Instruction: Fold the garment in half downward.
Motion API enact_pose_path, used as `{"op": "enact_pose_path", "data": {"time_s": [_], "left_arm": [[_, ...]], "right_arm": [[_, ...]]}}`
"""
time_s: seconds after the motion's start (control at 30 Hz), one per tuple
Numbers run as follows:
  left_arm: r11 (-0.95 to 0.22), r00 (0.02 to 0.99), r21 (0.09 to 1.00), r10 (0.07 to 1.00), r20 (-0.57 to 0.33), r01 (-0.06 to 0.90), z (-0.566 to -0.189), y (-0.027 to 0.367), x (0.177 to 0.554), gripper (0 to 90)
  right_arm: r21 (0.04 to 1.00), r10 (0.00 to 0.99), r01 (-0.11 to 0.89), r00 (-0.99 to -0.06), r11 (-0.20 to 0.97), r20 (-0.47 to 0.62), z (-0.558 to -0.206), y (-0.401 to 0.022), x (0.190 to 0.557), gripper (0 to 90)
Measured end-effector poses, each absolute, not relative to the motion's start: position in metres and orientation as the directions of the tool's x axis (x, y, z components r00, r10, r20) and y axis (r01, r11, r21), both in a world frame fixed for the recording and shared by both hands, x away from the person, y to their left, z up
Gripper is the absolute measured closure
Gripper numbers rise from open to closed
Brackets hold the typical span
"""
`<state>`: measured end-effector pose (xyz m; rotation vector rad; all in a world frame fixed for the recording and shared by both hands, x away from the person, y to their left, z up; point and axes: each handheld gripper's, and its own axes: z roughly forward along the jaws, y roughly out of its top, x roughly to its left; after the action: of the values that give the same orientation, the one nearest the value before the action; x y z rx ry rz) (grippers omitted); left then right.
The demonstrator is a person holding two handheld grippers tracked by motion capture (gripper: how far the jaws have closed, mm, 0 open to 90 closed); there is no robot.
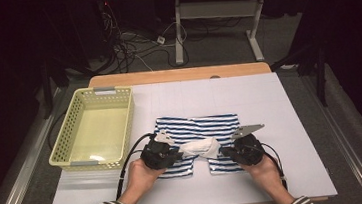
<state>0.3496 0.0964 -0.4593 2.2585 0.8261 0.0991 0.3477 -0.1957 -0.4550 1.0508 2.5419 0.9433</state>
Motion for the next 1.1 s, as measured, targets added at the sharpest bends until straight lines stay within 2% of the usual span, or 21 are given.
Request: {"op": "enact_pose_path", "data": {"time_s": [0.13, 0.33, 0.43, 0.67, 0.87, 1.0, 1.1], "left_arm": [[-0.494, 0.784, 0.688, 0.594, -0.18, 0.532, -0.453, 0.101, 0.347, 66.7], [-0.429, 0.75, 0.719, 0.632, -0.194, 0.547, -0.44, 0.116, 0.354, 66.8], [-0.394, 0.719, 0.704, 0.652, -0.239, 0.591, -0.443, 0.122, 0.362, 69.7], [-0.406, 0.702, 0.66, 0.662, -0.264, 0.631, -0.456, 0.115, 0.374, 71.8], [-0.438, 0.72, 0.65, 0.647, -0.252, 0.621, -0.459, 0.108, 0.371, 69.9], [-0.454, 0.733, 0.649, 0.635, -0.245, 0.61, -0.459, 0.105, 0.368, 68.7], [-0.463, 0.737, 0.644, 0.631, -0.243, 0.609, -0.461, 0.103, 0.369, 68.6]], "right_arm": [[0.644, 0.695, 0.546, -0.718, 0.536, 0.031, -0.455, -0.197, 0.347, 87.2], [0.646, 0.695, 0.55, -0.718, 0.529, 0.042, -0.454, -0.2, 0.346, 87.2], [0.645, 0.695, 0.553, -0.718, 0.528, 0.046, -0.454, -0.201, 0.346, 87.2], [0.64, 0.695, 0.56, -0.717, 0.526, 0.057, -0.454, -0.202, 0.343, 87.1], [0.64, 0.694, 0.562, -0.717, 0.524, 0.061, -0.454, -0.202, 0.343, 85.2], [0.675, 0.695, 0.541, -0.716, 0.502, 0.057, -0.446, -0.203, 0.343, 80.1], [0.707, 0.701, 0.526, -0.711, 0.473, 0.06, -0.436, -0.204, 0.346, 79.7]]}}
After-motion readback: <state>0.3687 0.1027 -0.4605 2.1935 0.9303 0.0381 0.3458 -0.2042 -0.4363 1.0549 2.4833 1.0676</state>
